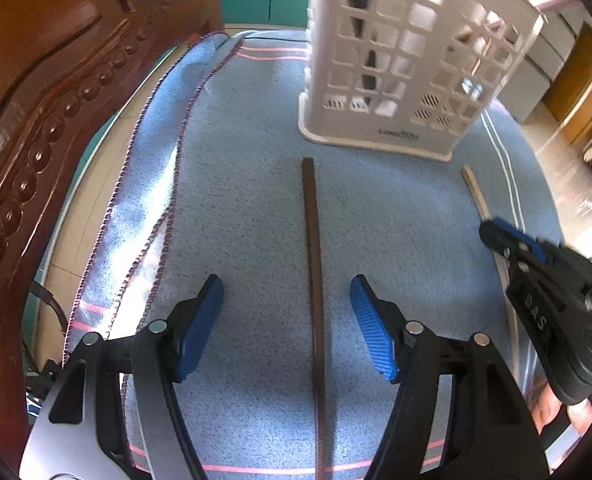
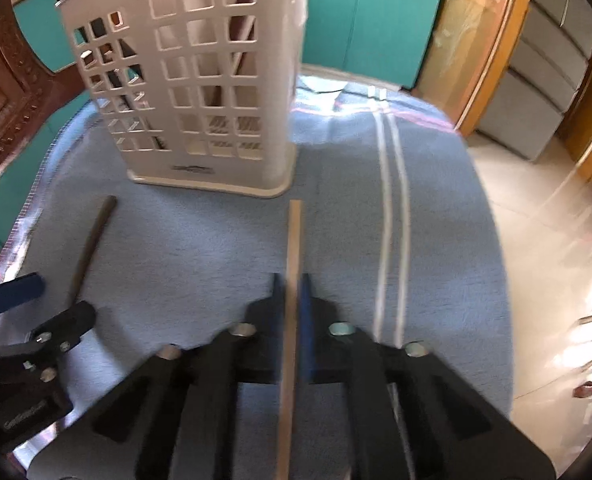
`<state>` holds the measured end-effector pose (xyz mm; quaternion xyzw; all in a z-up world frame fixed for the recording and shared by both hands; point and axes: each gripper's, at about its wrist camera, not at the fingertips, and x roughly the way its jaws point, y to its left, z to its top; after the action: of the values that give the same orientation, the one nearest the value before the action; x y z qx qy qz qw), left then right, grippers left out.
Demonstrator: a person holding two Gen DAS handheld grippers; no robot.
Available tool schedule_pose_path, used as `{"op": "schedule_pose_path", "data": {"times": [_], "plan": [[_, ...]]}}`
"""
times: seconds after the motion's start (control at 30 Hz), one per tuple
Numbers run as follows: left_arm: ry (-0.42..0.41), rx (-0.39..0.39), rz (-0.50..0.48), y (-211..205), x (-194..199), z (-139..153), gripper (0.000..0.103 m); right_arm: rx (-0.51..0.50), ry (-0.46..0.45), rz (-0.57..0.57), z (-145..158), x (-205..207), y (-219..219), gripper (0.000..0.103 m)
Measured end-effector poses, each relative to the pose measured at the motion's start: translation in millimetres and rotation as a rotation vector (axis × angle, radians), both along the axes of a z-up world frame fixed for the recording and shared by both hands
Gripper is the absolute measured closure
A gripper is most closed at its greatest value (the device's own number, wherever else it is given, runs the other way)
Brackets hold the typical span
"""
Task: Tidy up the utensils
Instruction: 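Grasp the dark chopstick with the left gripper while the right holds the light chopstick, then lift both chopsticks over the white basket and open both grippers inside it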
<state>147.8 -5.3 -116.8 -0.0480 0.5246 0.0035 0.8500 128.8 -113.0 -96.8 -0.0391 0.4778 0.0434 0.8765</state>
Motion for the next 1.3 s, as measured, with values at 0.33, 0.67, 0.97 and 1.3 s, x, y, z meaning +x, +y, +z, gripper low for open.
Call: {"op": "schedule_pose_path", "data": {"times": [0.33,0.67,0.97,1.3], "plan": [[-0.035,0.08,-0.004,-12,24,-2,0.043,0.12,-0.019,-0.043,23,-12,-30,0.096],[-0.035,0.062,-0.025,-20,33,7,0.096,0.12,0.001,-0.058,17,-7,-38,0.097],[-0.244,0.018,-0.041,-27,-14,74,0.096,0.162,-0.209,-0.014,66,-39,-38,0.096],[-0.456,-0.136,-0.094,-12,-63,170,0.096,0.361,-0.456,0.026,155,-79,-64,0.096]]}}
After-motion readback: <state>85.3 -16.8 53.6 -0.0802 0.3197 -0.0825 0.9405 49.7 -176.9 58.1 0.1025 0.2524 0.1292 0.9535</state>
